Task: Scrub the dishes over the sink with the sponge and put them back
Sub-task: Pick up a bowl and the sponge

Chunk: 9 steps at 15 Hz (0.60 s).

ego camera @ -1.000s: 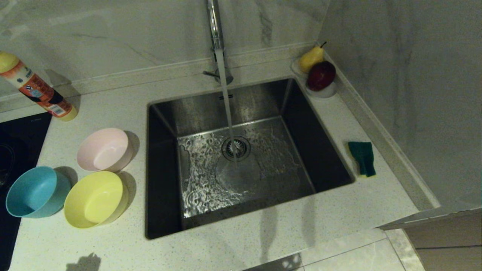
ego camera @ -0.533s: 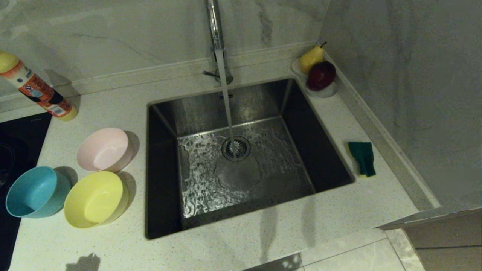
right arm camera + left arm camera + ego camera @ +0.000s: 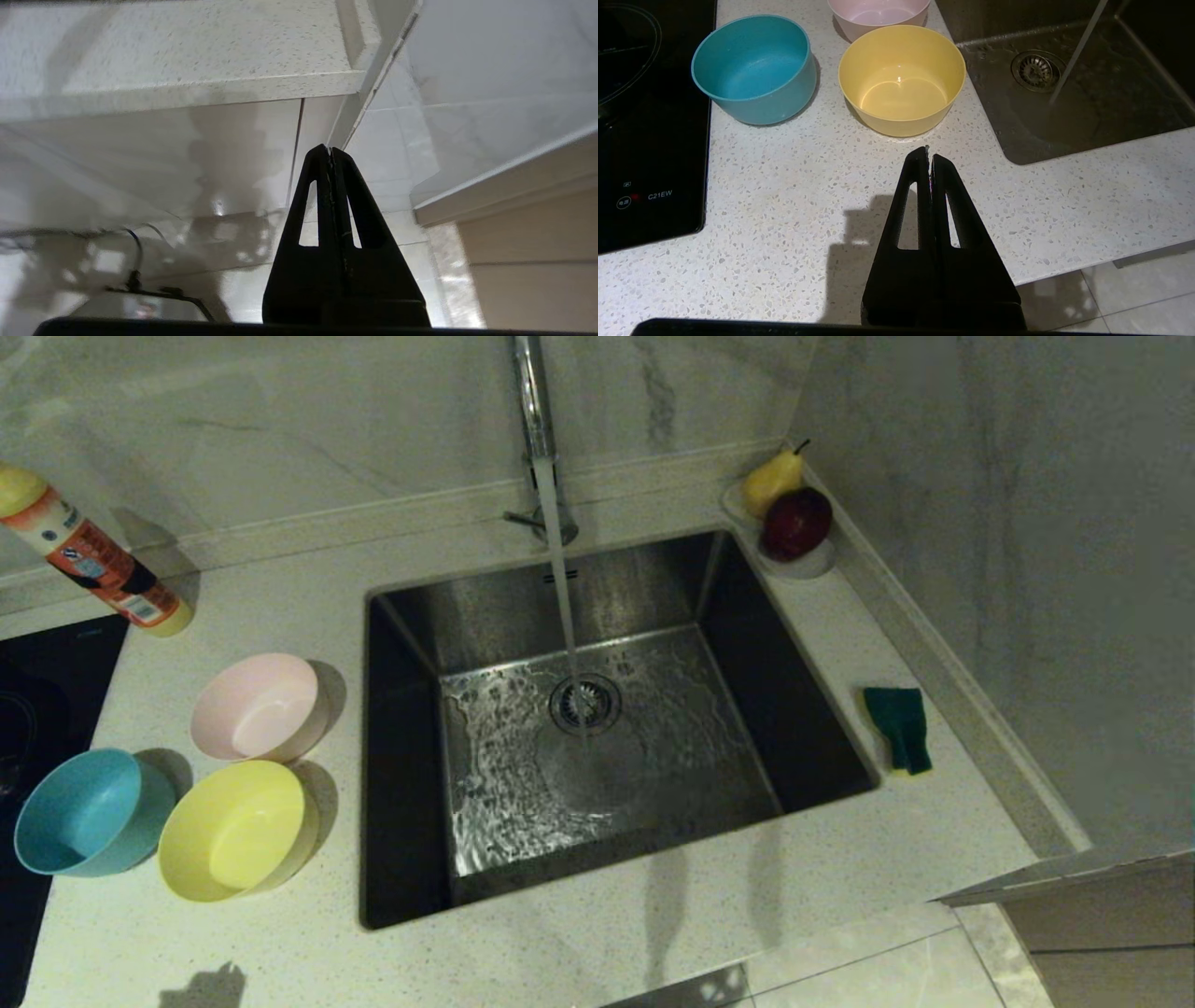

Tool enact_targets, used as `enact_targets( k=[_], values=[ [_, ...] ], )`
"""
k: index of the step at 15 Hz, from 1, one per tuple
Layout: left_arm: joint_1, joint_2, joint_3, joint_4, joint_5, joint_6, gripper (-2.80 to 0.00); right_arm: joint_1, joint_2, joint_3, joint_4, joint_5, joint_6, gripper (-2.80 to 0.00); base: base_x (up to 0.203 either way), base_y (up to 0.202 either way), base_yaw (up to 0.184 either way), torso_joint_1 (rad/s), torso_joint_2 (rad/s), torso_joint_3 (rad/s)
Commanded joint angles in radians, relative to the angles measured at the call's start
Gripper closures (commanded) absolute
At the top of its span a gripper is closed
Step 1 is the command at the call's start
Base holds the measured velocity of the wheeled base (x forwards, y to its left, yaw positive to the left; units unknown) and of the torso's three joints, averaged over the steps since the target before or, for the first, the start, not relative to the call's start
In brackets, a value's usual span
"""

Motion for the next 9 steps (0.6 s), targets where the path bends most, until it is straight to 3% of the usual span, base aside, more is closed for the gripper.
enact_targets(
  k=[1, 4, 9],
  values=[
    [0.000, 0.001, 0.040, -0.001, 0.000, -0.001, 0.00, 0.000, -0.001, -0.006, 0.008, 0.003, -0.062, 0.00, 0.000, 0.000, 0.000, 0.000, 0.00, 0.000],
    [0.000, 0.001, 0.040, -0.001, 0.000, 0.000, 0.00, 0.000, 0.015, -0.103, 0.023, 0.018, -0.066, 0.00, 0.000, 0.000, 0.000, 0.000, 0.00, 0.000],
    [0.000, 0.001, 0.040, -0.001, 0.000, -0.001, 0.00, 0.000, 0.199, -0.457, 0.172, 0.110, -0.047, 0.00, 0.000, 0.000, 0.000, 0.000, 0.00, 0.000]
  ],
)
